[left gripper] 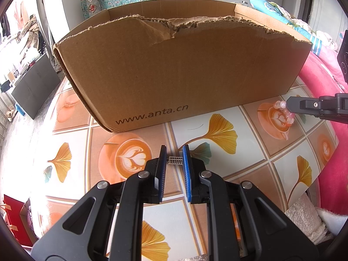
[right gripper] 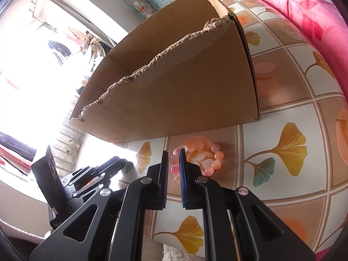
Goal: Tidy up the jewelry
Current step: 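Lift the pink bracelet with the right tool while the left tool holds the charm, then carry both tools over the box and open the left tool to drop the charm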
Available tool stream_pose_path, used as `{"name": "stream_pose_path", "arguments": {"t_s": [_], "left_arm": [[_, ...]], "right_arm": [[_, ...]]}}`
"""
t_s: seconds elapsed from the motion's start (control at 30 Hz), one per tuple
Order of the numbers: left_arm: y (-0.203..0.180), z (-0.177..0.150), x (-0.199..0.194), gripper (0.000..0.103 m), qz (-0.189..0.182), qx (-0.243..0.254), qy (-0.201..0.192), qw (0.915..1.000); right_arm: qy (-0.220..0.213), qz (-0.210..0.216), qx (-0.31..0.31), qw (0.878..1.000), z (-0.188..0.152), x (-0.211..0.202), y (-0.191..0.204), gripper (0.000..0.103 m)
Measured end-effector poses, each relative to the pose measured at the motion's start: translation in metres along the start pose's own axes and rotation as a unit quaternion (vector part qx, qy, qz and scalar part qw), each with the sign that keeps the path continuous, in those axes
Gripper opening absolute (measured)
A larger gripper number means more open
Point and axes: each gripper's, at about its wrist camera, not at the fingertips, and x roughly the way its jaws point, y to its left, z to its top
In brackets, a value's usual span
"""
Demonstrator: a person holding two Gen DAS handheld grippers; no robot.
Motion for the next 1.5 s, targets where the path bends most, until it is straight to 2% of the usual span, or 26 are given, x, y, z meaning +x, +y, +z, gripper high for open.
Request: {"name": "stream_pose_path", "arguments": {"t_s": [0.13,0.57,1.5], "left_arm": [[0.000,0.000,0.000,0.014,0.000,0.000,0.000,1.0000],[0.000,0.000,0.000,0.014,0.001,0.000,0.000,1.0000],[-0.001,0.000,0.000,0.014,0.001,0.001,0.000,1.0000]], "right_arm": [[-0.006,0.010,0.004,1.000,0.001,-0.005,-0.001,0.010],[-0.038,0.111,0.058,0.991,0.008,-0.030,-0.016,0.010],[-0.033,0.120,0.068,0.990,-0.001,-0.025,-0.011,0.010]]}}
